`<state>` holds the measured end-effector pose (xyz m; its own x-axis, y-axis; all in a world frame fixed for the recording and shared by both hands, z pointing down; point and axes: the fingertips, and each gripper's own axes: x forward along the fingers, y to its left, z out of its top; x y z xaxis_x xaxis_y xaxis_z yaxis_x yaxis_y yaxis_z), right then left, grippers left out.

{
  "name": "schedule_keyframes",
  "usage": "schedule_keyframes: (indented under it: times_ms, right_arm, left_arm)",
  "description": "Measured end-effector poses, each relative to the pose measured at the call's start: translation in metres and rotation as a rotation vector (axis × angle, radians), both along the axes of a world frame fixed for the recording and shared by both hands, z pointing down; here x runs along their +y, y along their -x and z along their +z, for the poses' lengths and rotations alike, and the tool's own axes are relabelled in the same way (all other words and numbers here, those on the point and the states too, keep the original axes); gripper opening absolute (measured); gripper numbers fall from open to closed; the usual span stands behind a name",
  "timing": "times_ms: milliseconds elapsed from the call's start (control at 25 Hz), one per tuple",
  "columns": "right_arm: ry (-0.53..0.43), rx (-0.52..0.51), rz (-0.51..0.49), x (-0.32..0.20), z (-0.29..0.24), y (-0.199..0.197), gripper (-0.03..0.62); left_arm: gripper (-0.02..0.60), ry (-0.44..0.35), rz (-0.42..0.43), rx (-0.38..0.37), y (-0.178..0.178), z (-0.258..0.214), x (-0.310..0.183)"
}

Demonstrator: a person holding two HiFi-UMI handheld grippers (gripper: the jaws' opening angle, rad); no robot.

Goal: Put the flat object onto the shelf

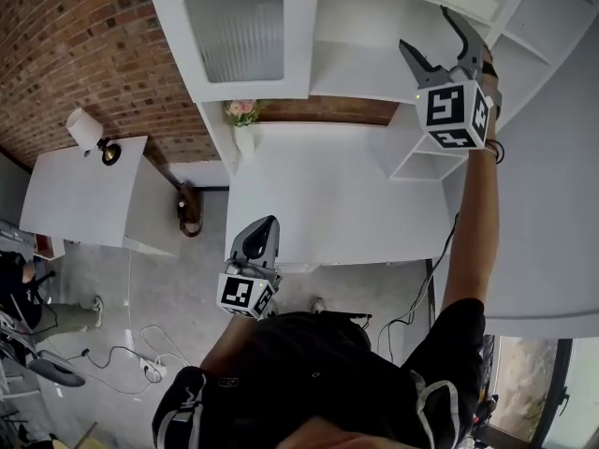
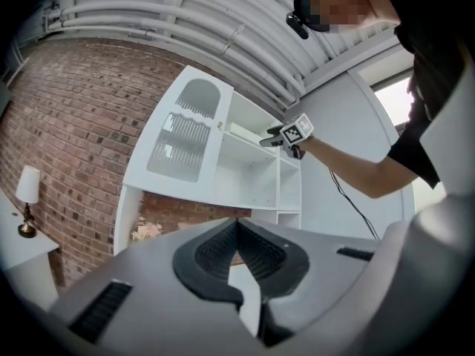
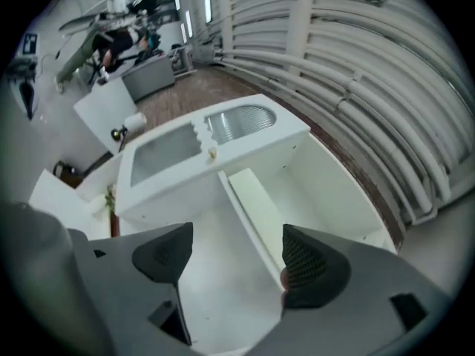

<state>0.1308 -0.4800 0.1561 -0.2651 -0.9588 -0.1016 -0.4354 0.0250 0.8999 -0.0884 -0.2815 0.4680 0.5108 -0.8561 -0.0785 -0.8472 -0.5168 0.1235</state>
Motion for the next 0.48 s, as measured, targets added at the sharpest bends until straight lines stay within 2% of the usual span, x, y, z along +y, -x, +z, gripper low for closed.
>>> schedule_keyframes:
  times_ms: [40,120,240,320,480]
  right_arm:
    - [0.009,-0.067,-0.043,0.014,0.012,0.002,0.381]
    - [0.013,-0.209,-0.113,0.039,0.039,0.004,0.225]
    - [0.045,-0.397,-0.117,0.069,0.091,-0.003,0.162]
    - [0.1,-0.551,-0.106,0.091,0.13,-0.007,0.11]
    - [0.326,-0.973,-0.142,0.129,0.218,-0.001,0.061]
  left_arm:
    - [0.009,-0.002,0.006,0.003,-0.001,0.0,0.0]
    - [0.009,-0.008,0.015,0.01,-0.003,0.0,-0.001]
    - [0.009,-0.013,0.028,0.013,-0.007,-0.002,-0.001]
    - [0.009,-0.017,0.033,0.01,-0.009,-0.003,0.0]
    - [0.009,-0.023,0.037,0.013,-0.011,-0.003,-0.001]
